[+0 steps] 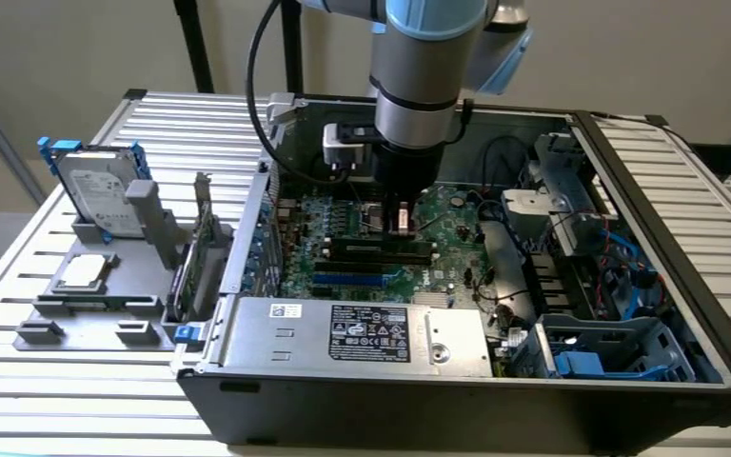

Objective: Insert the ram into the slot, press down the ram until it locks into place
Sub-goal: 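Insert the ram into the slot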

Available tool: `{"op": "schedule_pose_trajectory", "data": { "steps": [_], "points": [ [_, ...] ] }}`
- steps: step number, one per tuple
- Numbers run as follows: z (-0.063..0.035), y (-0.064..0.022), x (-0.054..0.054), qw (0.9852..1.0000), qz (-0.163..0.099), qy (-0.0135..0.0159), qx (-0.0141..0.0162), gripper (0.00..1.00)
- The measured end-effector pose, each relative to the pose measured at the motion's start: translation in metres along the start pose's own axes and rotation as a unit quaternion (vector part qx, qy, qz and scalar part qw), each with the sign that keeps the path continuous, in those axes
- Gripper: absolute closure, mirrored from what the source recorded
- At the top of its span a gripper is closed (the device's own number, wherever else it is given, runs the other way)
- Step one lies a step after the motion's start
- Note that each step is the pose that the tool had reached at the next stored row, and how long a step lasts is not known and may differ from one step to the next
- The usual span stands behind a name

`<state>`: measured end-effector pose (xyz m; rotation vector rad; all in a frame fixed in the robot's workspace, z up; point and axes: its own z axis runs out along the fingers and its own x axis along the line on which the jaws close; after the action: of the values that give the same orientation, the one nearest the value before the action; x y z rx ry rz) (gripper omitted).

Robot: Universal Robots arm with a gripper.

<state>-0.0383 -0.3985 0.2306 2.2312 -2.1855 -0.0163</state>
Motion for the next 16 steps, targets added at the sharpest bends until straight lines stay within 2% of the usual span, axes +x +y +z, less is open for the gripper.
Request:
{"op": "schedule_pose_trajectory", "data": {
  "steps": [16],
  "points": [
    [0.001,0.0002,-0.0008,1.0,0.009,-0.0002,0.0014,0.87]
  ]
}}
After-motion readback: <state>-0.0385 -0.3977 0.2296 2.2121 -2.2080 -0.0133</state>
